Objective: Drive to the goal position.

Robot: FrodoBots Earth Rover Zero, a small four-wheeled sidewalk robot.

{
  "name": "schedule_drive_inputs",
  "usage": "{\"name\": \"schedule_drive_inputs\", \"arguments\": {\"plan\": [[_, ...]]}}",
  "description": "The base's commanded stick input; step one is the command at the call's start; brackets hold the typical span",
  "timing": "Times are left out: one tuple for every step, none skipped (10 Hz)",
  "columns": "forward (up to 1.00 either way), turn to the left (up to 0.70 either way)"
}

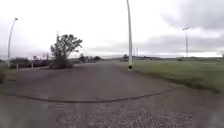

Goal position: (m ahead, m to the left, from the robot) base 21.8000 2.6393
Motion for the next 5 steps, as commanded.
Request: {"name": "schedule_drive_inputs", "arguments": {"plan": [[1.0, 0.0], [1.0, 0.06], [1.0, 0.22], [1.0, 0.37], [1.0, 0.0]]}}
